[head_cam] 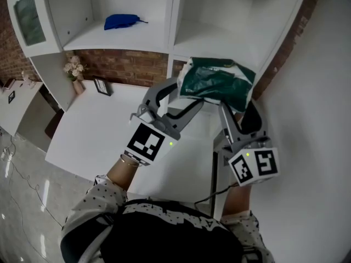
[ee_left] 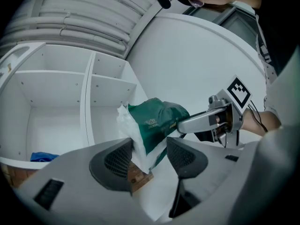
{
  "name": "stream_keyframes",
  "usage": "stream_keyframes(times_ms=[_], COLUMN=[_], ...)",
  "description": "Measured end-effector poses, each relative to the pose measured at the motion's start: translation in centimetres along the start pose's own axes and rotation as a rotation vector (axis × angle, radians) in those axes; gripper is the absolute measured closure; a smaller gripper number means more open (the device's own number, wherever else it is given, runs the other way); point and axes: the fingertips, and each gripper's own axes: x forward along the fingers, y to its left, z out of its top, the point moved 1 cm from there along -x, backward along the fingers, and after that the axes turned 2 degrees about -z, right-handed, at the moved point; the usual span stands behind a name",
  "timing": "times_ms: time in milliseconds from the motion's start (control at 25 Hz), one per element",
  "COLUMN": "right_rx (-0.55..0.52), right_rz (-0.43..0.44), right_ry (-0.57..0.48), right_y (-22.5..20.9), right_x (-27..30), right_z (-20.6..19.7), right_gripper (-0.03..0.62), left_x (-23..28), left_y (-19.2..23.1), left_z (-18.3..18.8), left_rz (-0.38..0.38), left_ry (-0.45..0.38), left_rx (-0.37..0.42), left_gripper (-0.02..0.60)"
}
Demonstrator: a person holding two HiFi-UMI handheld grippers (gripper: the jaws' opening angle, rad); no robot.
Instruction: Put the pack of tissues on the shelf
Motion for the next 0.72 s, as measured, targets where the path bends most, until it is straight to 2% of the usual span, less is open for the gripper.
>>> stream_keyframes(times_ms=[720], right_rx=[-0.085], right_rz=[0.009], right_ry=[-0.068], right_y=[-0.6], right_x=[1.8], right_z=[0.9], right_gripper=[0.294], left_x=[0.9], left_y=[1.5], left_z=[0.7], left_rz=[0.071], left_ry=[-0.017], left_rx=[0.126], left_gripper=[0.322])
